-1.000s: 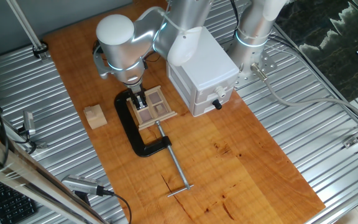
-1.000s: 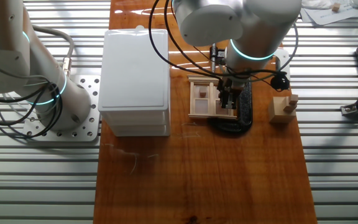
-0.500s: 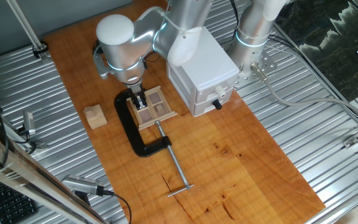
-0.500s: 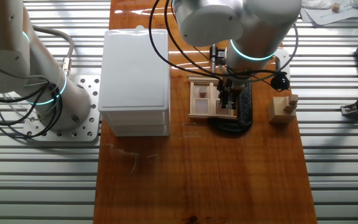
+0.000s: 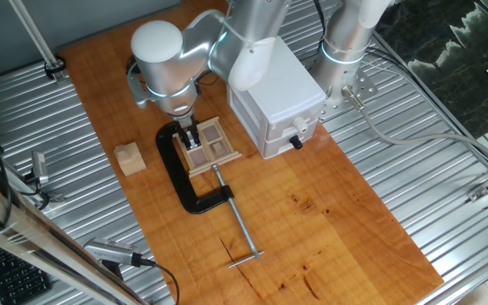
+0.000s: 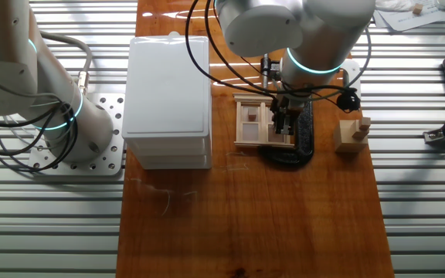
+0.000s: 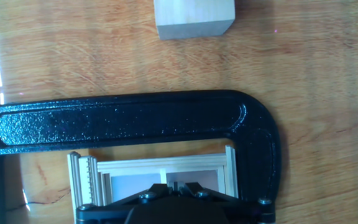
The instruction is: Open a sliding window
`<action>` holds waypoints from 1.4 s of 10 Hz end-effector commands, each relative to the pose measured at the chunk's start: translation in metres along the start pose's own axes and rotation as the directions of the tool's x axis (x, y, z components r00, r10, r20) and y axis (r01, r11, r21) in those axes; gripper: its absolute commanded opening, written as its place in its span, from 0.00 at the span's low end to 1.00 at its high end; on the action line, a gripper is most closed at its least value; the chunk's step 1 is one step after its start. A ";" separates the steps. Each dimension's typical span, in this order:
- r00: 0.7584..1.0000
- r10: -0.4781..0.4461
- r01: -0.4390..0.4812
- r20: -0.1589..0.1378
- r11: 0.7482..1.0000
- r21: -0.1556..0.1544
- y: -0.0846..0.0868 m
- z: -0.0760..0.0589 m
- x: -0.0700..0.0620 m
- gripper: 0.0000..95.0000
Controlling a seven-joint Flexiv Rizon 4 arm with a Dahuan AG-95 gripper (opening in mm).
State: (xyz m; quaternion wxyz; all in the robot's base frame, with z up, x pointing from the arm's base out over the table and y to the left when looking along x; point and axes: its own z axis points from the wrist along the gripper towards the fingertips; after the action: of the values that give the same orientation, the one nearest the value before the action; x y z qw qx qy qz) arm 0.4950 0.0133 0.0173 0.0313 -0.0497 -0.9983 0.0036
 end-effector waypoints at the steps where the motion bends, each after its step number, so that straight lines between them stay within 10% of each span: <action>1: 1.000 0.005 -0.005 0.001 1.000 0.001 0.000 0.000 0.000 0.00; 14: 1.000 0.015 -0.015 -0.005 1.000 0.000 0.004 0.001 -0.001 0.00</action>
State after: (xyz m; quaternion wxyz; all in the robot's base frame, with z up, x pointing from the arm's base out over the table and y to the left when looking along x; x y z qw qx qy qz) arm 0.4965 0.0168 0.0167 0.0339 -0.0570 -0.9978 0.0039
